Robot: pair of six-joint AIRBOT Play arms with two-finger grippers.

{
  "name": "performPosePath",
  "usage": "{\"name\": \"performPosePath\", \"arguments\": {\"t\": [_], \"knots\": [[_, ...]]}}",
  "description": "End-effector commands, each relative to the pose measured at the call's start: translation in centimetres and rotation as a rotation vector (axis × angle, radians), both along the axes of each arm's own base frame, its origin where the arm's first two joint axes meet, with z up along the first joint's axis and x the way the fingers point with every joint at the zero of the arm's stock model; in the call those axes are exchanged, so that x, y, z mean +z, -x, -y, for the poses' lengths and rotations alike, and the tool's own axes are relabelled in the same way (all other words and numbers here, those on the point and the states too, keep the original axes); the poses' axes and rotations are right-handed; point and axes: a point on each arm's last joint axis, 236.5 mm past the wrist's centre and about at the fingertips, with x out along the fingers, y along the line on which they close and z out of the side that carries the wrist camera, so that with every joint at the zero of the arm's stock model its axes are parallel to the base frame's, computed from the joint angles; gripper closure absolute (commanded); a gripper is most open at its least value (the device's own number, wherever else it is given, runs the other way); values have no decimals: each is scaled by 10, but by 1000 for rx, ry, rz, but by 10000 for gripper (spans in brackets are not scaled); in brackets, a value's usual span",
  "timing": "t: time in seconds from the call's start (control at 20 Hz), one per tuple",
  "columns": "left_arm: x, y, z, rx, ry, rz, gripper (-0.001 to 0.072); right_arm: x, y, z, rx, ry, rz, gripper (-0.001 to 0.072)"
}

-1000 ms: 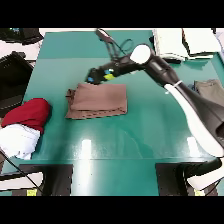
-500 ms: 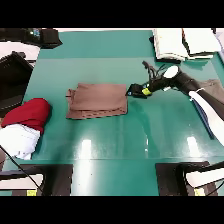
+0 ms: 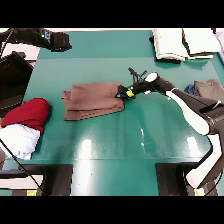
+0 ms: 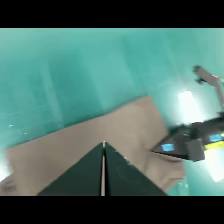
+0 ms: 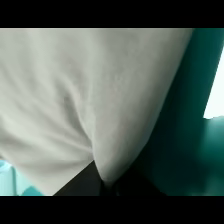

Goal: Fold the shirts.

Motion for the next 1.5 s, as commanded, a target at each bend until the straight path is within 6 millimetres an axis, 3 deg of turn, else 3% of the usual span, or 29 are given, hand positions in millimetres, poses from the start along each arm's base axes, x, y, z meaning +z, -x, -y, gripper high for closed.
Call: {"name": "performPosePath", "arguments": {"t": [0.0, 0.1, 0.2, 0.3, 0.45, 0.55, 0.7, 0.8, 0.9, 1.0, 1.2, 1.45], "knots": [[0, 8, 22, -45, -2, 3, 684, 29, -29, -8, 21, 0, 138, 700], [-1, 19, 46, -103, -19, 10, 684, 60, -49, 30, 0, 68, 226, 700], [-1, 30, 69, -164, -30, 21, 684, 94, -65, 91, -68, 152, 294, 700], [0, 38, 85, -200, -30, 27, 684, 124, -69, 168, -137, 254, 328, 700], [1, 43, 93, -219, -21, 27, 683, 159, -57, 293, -297, 386, 326, 700], [1, 43, 93, -216, -18, 24, 683, 180, -44, 367, -436, 420, 321, 699], [1, 43, 93, -204, -7, 14, 683, 198, -17, 465, -646, 463, 310, 700], [1, 43, 94, -199, -1, 9, 684, 203, -1, 516, -766, 475, 305, 699], [1, 43, 94, -199, 0, 9, 684, 208, 9, 552, -863, 472, 317, 699], [1, 43, 94, -194, 4, 4, 683, 220, 10, 572, -929, 451, 366, 700], [1, 43, 94, -185, 14, -5, 683, 251, -1, 580, -955, 433, 479, 700], [1, 43, 94, -185, 13, -6, 683, 319, 2, 582, -935, 492, 616, 700]]}}
